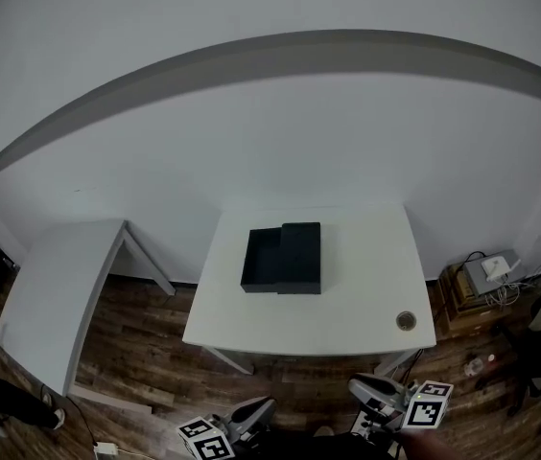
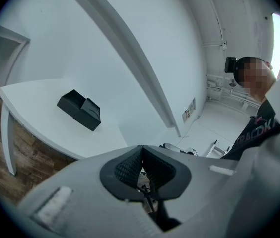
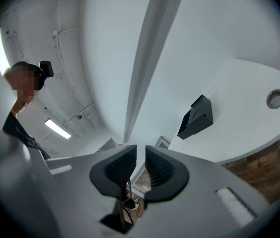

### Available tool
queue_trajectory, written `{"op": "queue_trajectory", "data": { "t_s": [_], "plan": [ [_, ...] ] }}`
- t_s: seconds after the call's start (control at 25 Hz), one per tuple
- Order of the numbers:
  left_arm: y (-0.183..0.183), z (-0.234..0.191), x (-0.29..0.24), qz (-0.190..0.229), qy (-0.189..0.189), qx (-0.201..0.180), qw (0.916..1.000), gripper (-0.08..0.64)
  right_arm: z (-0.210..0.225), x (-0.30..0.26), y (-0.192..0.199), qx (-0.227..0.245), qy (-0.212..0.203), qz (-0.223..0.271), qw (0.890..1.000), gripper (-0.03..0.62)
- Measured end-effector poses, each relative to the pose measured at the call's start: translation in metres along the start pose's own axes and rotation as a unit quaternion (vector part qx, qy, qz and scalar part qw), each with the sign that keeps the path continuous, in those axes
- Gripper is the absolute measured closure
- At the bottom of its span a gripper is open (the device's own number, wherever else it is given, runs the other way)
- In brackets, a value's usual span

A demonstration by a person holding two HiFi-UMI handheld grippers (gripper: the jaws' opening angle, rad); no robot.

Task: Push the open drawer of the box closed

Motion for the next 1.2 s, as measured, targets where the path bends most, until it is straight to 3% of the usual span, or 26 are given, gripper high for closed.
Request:
{"op": "queue_trajectory", "data": {
  "t_s": [0.48,0.76,0.92,1.2],
  "plan": [
    [-0.013,-0.005,-0.013,-0.020,-0.015,-0.023,0.9994,0.558,0.031,-0.025,-0.040,-0.002,0.020,0.037,0.999,0.517],
    [-0.013,-0.025,-0.026,-0.035,-0.008,-0.013,0.9993,0.558,0.073,-0.039,-0.057,-0.026,0.071,0.055,0.996,0.506],
    [-0.023,-0.045,-0.035,-0.038,-0.006,-0.002,0.9993,0.558,0.105,-0.062,-0.071,-0.004,0.089,0.030,0.996,0.498],
    [-0.060,-0.080,-0.044,-0.035,0.001,0.011,0.9993,0.558,0.190,-0.116,-0.094,-0.006,0.171,-0.020,0.985,0.485]
  ]
}}
Point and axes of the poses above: the fingertips, and each gripper's own axes: x backward along the fingers, z to its right, y out of its underside, the point moved 1 cm from there along x, backward along the fingers, and after that the axes turned 7 degrees about x, right-handed, at the moved point
